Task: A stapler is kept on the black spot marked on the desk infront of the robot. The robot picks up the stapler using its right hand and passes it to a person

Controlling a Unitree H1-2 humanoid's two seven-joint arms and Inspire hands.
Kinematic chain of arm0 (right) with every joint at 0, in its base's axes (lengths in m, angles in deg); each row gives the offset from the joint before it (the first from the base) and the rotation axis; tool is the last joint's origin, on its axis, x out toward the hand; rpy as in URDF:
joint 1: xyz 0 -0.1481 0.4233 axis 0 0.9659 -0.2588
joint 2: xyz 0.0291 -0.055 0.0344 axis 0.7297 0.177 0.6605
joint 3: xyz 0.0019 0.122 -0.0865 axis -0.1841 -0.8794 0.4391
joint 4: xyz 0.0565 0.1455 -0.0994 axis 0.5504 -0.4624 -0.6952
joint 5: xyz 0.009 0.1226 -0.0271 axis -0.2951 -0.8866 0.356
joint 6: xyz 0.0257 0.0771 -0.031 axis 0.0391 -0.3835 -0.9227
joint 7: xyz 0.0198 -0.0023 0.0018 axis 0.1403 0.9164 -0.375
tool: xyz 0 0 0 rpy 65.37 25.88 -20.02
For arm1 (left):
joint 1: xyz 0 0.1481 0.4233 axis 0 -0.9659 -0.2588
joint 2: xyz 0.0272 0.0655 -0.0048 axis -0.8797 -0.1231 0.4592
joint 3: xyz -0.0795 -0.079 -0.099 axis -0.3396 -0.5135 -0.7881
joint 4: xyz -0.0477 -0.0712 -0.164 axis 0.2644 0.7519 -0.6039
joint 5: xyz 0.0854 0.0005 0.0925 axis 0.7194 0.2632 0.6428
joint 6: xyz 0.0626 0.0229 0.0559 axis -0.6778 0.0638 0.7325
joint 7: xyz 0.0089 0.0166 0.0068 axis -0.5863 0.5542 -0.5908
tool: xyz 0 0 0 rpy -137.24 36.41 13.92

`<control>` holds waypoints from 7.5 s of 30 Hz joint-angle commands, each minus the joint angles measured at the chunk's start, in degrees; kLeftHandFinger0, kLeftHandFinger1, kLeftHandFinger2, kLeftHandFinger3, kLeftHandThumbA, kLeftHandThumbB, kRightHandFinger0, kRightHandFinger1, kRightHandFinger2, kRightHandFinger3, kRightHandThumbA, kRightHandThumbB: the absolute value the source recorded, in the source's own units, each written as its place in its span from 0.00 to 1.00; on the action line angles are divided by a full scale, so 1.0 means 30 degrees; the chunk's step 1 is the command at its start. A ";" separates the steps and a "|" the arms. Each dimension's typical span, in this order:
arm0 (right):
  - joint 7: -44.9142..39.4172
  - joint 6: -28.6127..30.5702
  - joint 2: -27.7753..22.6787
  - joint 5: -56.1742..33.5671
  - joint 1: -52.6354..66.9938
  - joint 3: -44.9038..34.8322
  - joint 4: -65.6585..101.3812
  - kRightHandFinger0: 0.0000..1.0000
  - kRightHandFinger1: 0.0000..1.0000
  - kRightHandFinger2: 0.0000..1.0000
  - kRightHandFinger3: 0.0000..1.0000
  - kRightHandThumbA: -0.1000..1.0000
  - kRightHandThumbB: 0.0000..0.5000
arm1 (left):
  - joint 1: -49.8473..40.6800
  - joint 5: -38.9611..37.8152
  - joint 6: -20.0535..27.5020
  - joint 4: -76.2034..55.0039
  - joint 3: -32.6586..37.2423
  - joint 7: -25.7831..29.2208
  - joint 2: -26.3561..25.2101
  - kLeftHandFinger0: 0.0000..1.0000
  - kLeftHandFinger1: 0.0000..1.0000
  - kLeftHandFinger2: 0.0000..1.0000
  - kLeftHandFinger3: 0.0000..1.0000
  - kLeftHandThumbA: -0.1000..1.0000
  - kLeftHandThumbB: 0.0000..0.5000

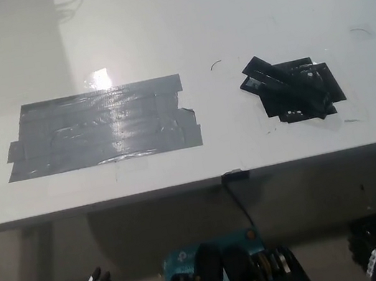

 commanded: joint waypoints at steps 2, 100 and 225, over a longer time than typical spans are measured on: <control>0.1039 -0.2126 -0.1047 0.1648 -0.2141 -0.2309 0.7076 1.00 1.00 1.00 1.00 1.00 0.71 | 0.0330 -0.0512 0.0245 -0.1490 -0.0106 -0.0282 -0.0248 1.00 1.00 1.00 1.00 1.00 0.98; -0.3642 -1.3478 -0.2821 1.1283 -2.7131 0.4024 -1.8652 1.00 1.00 1.00 1.00 1.00 0.72 | 0.2286 -0.0454 -0.0394 -0.0972 -0.0226 -0.0457 -0.0487 1.00 1.00 1.00 1.00 1.00 0.94; -0.5699 -1.3883 -0.1230 -0.6809 -3.0854 -0.5227 -1.7223 0.00 0.00 0.00 0.09 0.92 0.01 | 0.3119 -0.0101 -0.0884 -0.0966 0.0056 -0.0486 -0.0495 0.87 0.89 0.86 0.95 1.00 0.97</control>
